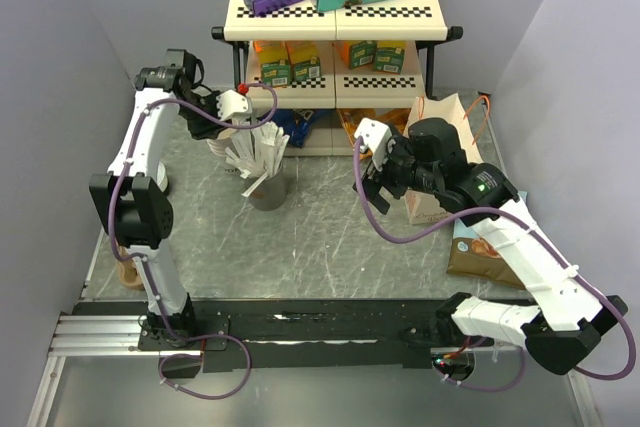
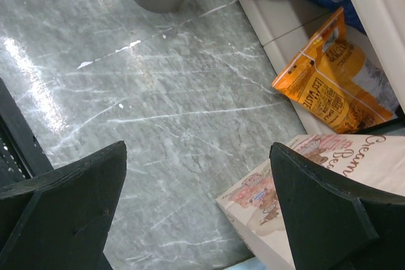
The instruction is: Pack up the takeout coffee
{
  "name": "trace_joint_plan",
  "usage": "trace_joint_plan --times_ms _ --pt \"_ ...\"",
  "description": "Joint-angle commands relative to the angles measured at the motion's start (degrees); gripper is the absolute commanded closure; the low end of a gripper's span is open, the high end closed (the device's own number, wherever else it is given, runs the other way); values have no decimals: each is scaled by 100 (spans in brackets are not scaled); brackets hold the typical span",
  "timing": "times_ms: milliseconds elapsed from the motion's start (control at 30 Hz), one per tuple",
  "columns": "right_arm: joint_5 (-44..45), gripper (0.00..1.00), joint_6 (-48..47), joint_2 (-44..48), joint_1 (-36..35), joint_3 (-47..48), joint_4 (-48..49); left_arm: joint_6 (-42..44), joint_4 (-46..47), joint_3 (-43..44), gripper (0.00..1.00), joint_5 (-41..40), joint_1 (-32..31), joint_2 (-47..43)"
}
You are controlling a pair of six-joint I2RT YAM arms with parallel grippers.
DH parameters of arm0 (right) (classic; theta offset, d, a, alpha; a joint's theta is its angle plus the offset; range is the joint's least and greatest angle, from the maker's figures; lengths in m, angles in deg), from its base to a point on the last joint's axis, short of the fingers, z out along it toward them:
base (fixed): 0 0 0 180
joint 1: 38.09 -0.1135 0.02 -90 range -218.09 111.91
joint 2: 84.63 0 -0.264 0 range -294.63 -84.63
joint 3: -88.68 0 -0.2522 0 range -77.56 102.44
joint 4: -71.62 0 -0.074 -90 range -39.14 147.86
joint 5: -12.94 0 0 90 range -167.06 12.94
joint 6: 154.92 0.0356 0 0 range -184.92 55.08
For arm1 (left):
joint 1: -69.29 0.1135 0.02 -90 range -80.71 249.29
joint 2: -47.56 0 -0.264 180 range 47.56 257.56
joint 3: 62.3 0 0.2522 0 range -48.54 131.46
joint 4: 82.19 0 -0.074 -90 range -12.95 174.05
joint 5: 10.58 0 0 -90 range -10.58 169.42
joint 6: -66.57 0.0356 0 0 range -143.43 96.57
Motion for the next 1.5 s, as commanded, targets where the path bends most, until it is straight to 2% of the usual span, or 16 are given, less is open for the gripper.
trace_joint_plan --times_ms 0,333,733,1100,1233,1367,1467 --pt "159 0 -3 125 -44 -80 169 266 -375 294 58 -126 -36 153" --pt "142 0 41 99 -53 -151 214 231 -305 110 57 -187 -89 83" --pt "186 0 15 99 -44 -221 266 283 -473 224 66 -275 -141 241" --pt "221 0 6 152 -36 -326 337 283 -718 426 90 -477 -185 338" --pt "221 0 15 160 -44 -344 372 292 -806 392 92 -600 -177 216" --pt "203 0 15 161 -44 -405 407 222 -754 286 99 -741 -176 92" --pt "194 0 23 152 -53 -379 416 -111 -640 338 99 -1057 -168 110"
